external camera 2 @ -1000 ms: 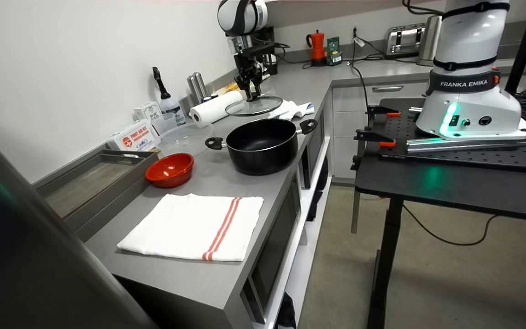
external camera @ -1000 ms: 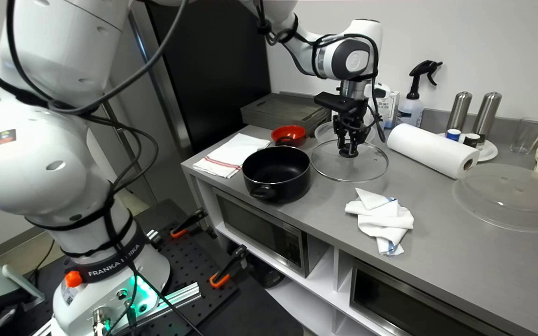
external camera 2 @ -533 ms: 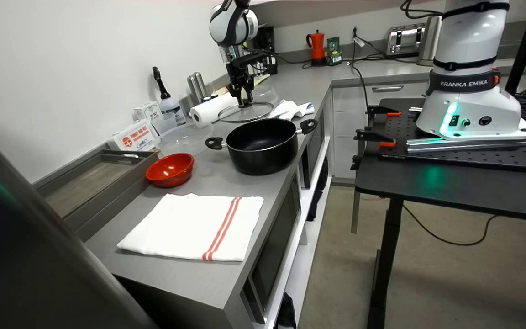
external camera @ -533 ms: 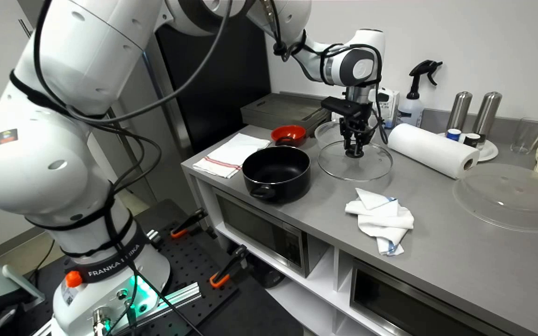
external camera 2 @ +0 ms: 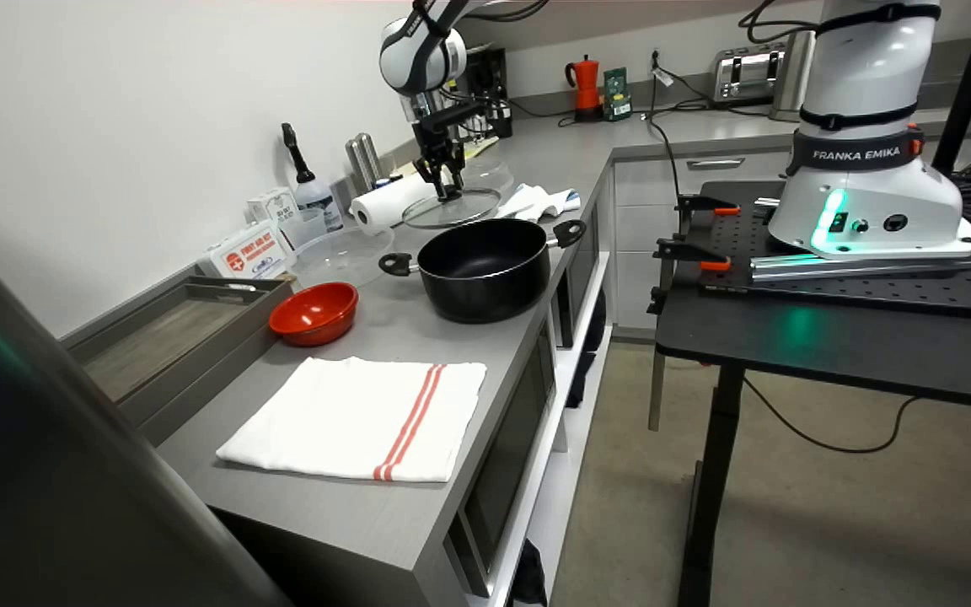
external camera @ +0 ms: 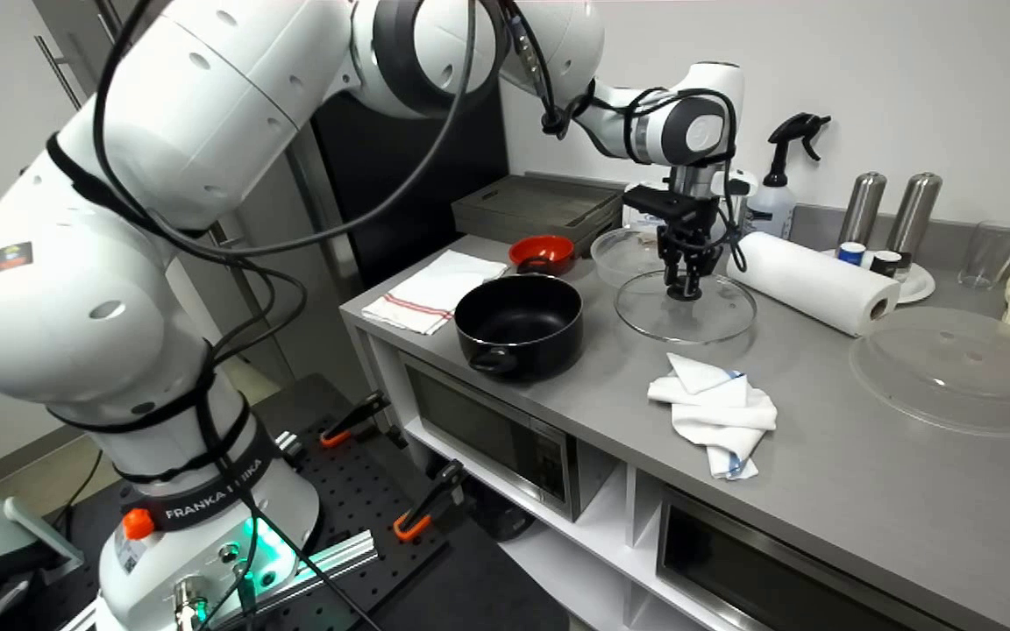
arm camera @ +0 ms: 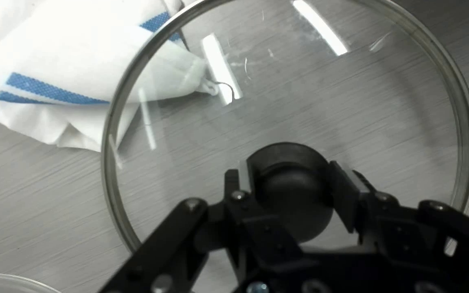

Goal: Take the lid off the pot

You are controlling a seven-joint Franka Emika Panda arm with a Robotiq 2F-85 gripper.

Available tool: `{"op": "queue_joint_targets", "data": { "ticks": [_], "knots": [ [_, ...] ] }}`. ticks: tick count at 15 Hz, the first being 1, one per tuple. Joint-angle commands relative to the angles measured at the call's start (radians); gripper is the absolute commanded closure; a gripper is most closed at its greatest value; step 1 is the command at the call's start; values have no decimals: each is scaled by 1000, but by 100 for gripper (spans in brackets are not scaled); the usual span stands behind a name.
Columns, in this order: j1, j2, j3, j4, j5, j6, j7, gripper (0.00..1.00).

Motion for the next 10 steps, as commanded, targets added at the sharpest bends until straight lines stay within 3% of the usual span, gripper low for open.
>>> {"op": "queue_joint_targets", "data": {
  "ticks": [1, 10],
  "knots": [
    [-2, 103, -17, 186, -4, -94, 38, 76],
    [-30, 262, -5, 429, 12, -151, 74, 76]
  ]
}}
